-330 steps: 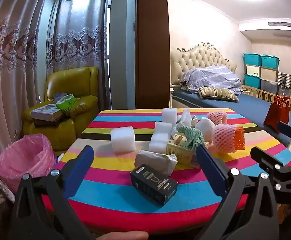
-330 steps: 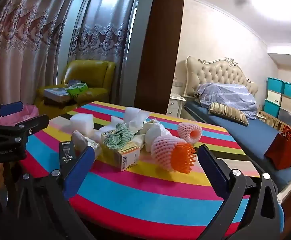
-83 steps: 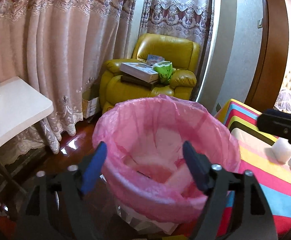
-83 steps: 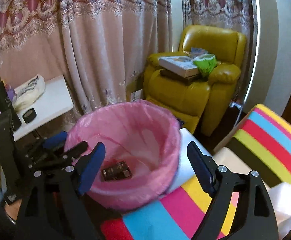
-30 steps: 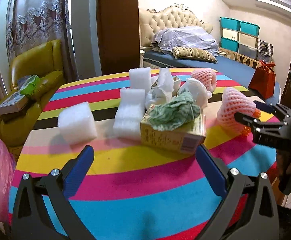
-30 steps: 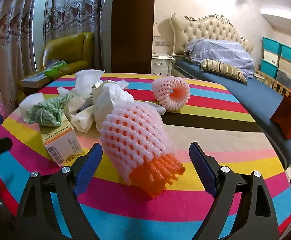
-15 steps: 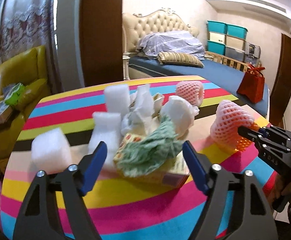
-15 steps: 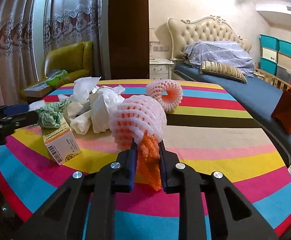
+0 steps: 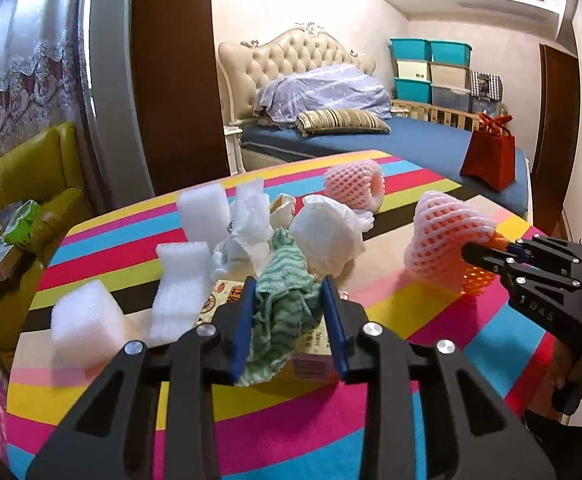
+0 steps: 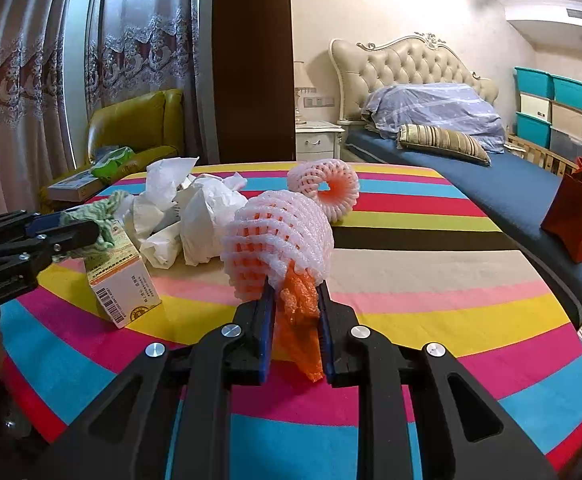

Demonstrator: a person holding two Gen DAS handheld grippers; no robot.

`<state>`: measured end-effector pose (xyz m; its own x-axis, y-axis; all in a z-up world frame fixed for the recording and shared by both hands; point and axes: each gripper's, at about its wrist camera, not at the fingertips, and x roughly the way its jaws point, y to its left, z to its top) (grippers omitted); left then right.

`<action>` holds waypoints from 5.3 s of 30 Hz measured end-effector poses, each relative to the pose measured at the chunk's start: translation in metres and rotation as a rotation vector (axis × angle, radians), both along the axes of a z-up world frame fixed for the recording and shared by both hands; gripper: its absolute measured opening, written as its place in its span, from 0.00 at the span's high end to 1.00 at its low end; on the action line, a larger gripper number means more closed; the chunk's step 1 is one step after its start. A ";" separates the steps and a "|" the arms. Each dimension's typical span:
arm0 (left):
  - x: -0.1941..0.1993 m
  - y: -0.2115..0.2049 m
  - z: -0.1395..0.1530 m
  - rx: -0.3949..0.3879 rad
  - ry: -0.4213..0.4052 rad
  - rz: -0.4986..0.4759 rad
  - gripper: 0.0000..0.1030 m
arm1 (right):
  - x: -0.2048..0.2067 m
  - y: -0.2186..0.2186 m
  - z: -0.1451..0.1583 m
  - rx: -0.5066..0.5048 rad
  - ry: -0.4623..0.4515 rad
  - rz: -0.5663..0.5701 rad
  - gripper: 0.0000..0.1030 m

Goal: Collect trash
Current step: 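Grasp the green cloth with the left tool while the right tool holds the foam net, then carry the cloth and foam net to the pink bin and release both, then return to the table and grasp the pink foam net with the right tool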

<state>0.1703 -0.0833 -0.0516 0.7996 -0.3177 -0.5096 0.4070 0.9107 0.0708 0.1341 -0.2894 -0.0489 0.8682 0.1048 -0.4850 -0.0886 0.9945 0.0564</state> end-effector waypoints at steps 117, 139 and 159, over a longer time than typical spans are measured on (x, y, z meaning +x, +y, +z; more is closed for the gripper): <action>-0.077 0.199 -0.007 -0.074 0.050 0.462 0.04 | -0.015 0.162 0.055 -0.044 -0.066 0.400 0.18; 0.046 0.125 -0.035 -0.142 0.201 0.345 0.05 | 0.111 -0.008 0.014 0.109 0.105 -0.033 0.18; 0.044 0.142 -0.040 -0.223 0.221 0.354 0.05 | 0.243 -0.017 -0.011 0.038 0.267 -0.125 0.18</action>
